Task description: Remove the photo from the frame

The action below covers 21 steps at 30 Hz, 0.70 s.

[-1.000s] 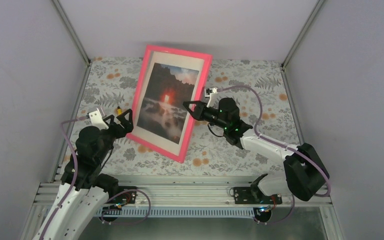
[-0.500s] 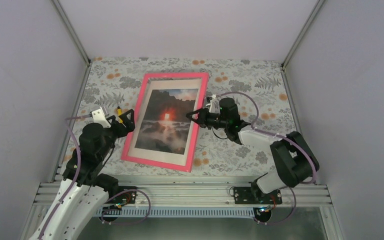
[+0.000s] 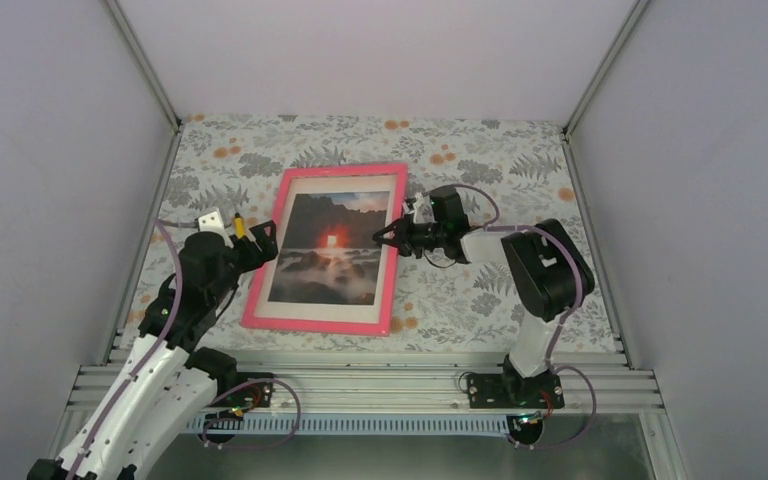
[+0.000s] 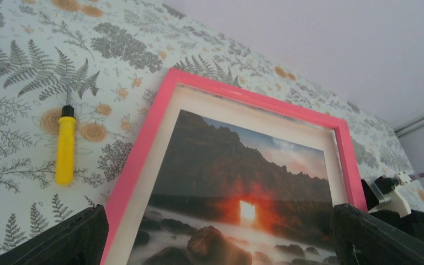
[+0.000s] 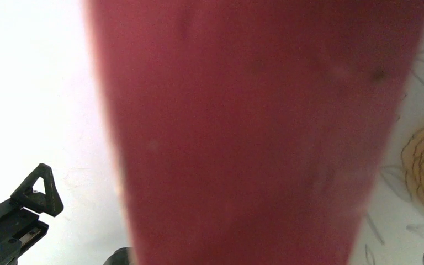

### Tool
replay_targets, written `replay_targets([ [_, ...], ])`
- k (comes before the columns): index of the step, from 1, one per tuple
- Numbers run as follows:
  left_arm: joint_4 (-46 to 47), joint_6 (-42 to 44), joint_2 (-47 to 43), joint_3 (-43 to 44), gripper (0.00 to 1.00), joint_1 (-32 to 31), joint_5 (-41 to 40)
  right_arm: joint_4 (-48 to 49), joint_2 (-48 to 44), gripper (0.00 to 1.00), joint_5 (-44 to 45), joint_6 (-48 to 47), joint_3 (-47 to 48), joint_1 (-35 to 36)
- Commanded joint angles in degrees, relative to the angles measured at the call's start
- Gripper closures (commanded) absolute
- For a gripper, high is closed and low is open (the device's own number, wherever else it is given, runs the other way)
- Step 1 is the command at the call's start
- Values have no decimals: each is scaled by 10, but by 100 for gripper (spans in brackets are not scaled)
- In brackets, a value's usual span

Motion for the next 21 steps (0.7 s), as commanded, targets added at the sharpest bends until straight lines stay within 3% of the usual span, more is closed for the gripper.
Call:
replay_targets([
  [1,0,6,21,-4,0,3,-2,-45,57,96,46,-153,35,-3],
  [13,0,20,77,-6,0,4,-30,-103,143,96,60,-189,130,-25],
  [21,-1,23,118,-10,0,8,-32,-153,141,70,88,-221,152,-34],
])
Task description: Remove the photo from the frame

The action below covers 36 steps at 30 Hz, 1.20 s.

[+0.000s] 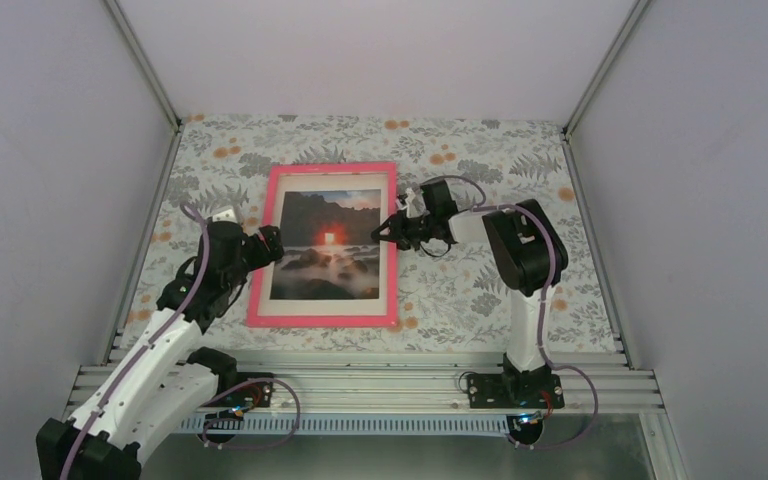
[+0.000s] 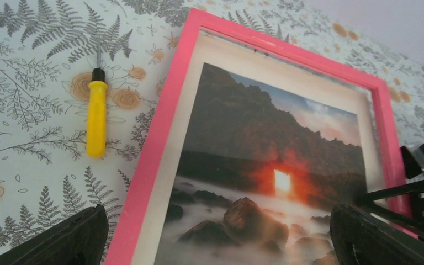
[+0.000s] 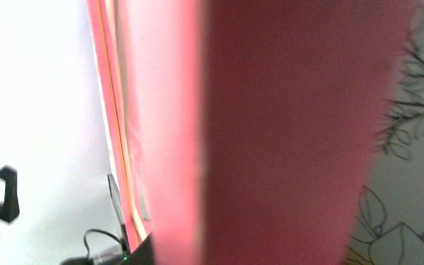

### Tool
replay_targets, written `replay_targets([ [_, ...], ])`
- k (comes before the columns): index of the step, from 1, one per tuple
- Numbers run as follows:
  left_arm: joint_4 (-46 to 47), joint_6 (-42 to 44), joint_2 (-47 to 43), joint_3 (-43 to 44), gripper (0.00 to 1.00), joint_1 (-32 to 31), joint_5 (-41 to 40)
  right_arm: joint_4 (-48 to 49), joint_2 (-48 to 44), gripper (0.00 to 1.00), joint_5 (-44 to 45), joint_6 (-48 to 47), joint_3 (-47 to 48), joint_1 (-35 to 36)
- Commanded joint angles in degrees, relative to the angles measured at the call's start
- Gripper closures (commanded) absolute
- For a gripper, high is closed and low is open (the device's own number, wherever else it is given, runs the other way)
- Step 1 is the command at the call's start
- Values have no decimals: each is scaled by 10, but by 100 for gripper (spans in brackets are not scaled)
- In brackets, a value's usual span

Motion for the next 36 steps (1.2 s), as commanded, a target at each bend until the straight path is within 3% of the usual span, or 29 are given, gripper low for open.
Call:
replay_targets([
  [1,-1,13,23,-4,0,5,-9,-38,-4,67,116,-97,7,-12],
  [6,-2,18,59,2,0,11,-8,-69,-25,52,152,-119,1,-13],
  [14,-11,27,115,8,0,17,-12,-122,-66,43,223,-154,-13,-14],
  [21,-23,31,169,10,0,17,-18,-140,-140,42,275,-168,-64,-3],
  [28,-12,23,233,5,0,17,-37,-147,-201,43,349,-147,-104,65],
  [36,15,19,270,-8,4,17,-35,-160,-217,50,422,-129,-106,127],
])
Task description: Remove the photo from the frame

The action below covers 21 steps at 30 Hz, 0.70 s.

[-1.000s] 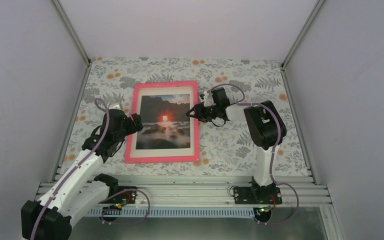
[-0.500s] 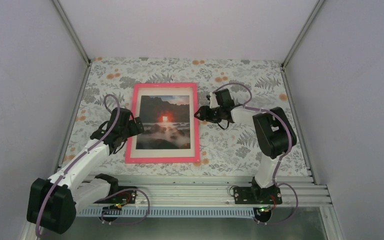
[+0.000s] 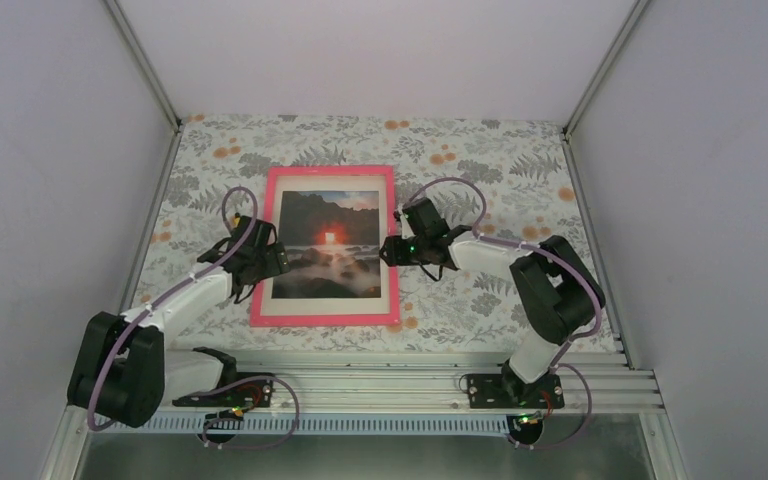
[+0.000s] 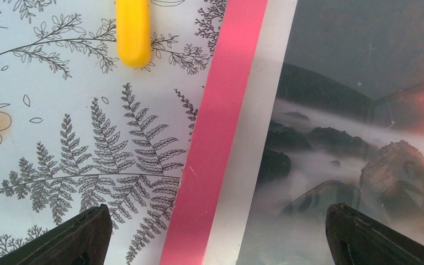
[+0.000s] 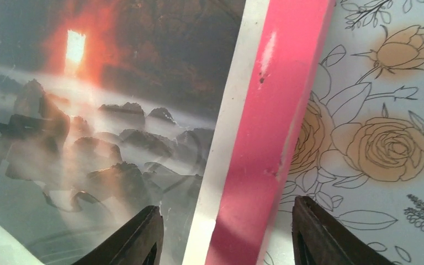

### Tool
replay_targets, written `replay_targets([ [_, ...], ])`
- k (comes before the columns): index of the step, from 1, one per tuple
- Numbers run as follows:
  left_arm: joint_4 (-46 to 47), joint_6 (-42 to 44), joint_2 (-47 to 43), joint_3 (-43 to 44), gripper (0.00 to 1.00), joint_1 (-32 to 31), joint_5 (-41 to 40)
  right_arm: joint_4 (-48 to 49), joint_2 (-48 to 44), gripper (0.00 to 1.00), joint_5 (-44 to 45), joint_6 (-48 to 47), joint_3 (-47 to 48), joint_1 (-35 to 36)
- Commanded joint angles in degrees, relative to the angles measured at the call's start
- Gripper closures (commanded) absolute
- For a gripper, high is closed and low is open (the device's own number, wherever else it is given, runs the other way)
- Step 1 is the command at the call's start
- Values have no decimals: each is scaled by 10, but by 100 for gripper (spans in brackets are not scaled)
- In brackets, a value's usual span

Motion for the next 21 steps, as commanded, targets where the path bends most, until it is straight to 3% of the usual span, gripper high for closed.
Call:
replay_targets([
  [1,23,-3,13,-10,5,3,-13,-9,-13,51,61,14,-4,19],
  [14,47,1,37,-20,16,3,-14,-25,18,73,141,28,12,45],
  [21,58,7,58,-19,31,3,-9,-25,24,80,146,29,15,46],
])
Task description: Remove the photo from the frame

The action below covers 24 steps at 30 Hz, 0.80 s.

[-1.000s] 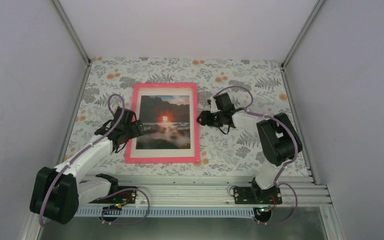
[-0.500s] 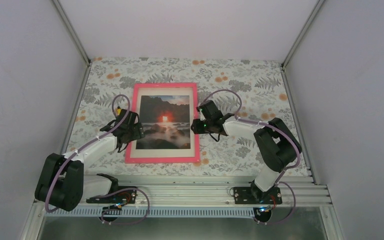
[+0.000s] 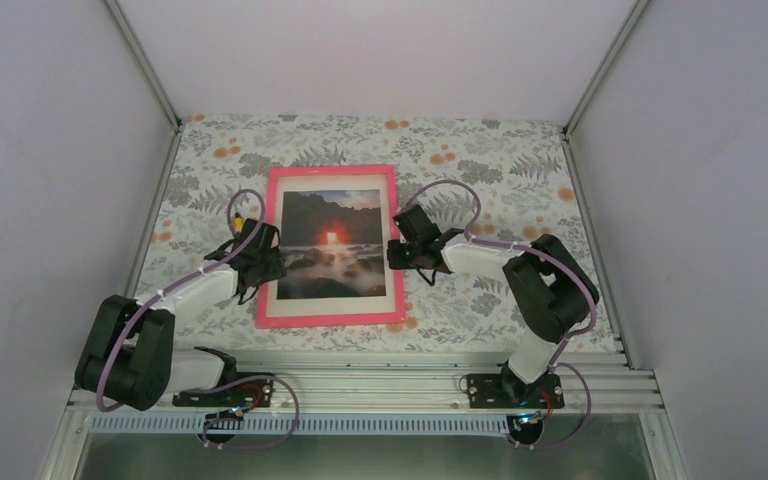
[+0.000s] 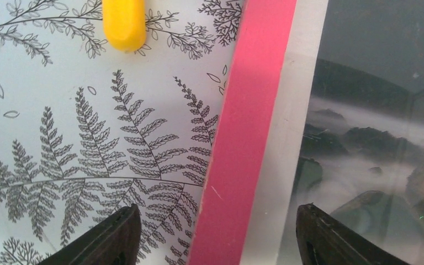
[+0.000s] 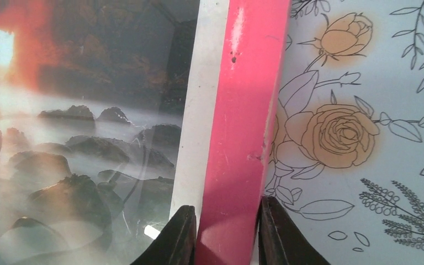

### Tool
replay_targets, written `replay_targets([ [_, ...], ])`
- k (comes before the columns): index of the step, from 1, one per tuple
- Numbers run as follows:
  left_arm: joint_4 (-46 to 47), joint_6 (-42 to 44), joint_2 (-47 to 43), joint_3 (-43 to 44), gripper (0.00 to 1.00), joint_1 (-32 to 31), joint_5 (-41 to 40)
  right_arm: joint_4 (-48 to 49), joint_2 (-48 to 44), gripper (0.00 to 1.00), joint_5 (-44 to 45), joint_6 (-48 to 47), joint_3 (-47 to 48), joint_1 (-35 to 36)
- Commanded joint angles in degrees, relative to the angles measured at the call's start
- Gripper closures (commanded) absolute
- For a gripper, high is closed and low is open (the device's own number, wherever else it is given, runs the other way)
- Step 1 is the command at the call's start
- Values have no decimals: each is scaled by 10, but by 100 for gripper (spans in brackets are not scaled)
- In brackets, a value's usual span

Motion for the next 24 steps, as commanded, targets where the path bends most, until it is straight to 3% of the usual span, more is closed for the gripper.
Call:
replay_targets([
  [1,18,6,16,-3,34,3,-5,-6,10,81,29,5,11,4],
  [13,30,15,59,24,74,3,-16,-4,34,95,25,6,39,6],
  [24,34,42,143,125,86,24,-43,-9,77,96,55,7,96,6],
])
